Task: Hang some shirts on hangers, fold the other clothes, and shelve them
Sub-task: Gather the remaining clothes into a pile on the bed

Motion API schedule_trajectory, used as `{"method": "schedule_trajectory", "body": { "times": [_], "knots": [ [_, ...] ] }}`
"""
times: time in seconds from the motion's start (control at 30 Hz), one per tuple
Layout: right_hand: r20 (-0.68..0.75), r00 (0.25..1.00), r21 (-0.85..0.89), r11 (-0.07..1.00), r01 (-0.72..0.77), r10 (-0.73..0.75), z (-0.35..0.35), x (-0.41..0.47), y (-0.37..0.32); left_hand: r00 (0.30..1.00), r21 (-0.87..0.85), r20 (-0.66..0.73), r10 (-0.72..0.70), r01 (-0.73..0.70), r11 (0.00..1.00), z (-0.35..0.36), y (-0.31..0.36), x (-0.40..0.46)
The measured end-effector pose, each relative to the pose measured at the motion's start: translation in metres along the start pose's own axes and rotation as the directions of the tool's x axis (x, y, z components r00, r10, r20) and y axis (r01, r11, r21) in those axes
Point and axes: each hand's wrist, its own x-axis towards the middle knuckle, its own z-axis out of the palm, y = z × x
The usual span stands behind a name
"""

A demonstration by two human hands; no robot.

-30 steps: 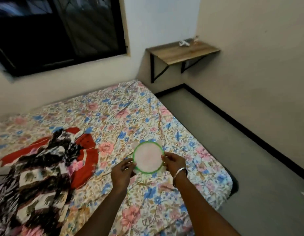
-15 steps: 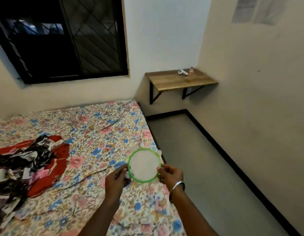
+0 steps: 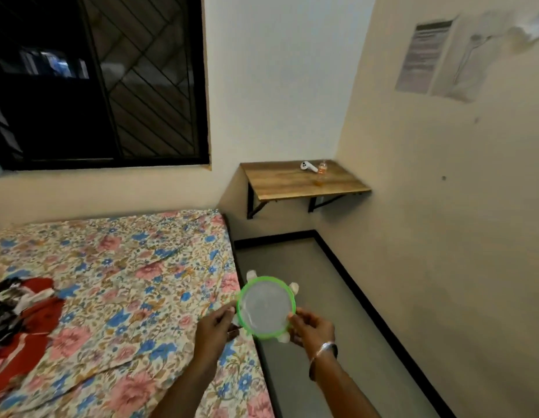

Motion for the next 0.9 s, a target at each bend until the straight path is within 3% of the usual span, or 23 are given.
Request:
{"method": "schedule_trajectory", "body": {
  "times": [0.13,0.23,0.33,0.53,0.67,0.9],
  "knots": [
    [0.017,0.999,0.089,0.996,-0.032,0.03,-0.01,0.05,-0.026,1.0,-0.035,0.017,0.009,-0.009,0.999,0.048,0.01,0.026],
    [0.065,0.997,0.098,0.994,-0.044,0.037,-0.01,0.105,-0.041,0.998,0.03,-0.014,0.056,-0.056,0.998,0.079,0.004,0.053],
    [0.171,0.984,0.069,0.996,-0.056,0.044,-0.004,0.172,-0.051,0.986,0.126,-0.116,0.119,-0.104,0.987,0.108,-0.002,0.091],
    [0.299,0.953,0.011,0.998,-0.062,0.056,-0.022,0.27,-0.078,0.912,0.112,-0.394,0.114,-0.075,0.991,0.193,-0.011,0.139],
    [0.331,0.94,-0.011,0.997,-0.081,0.08,-0.037,0.323,-0.103,0.876,0.04,-0.476,0.073,-0.061,0.997,0.253,0.0,0.153],
    [0.347,0.931,-0.014,0.993,-0.117,0.114,-0.044,0.378,-0.121,0.858,-0.005,-0.512,0.029,-0.037,0.999,0.298,0.008,0.189]
  ]
}}
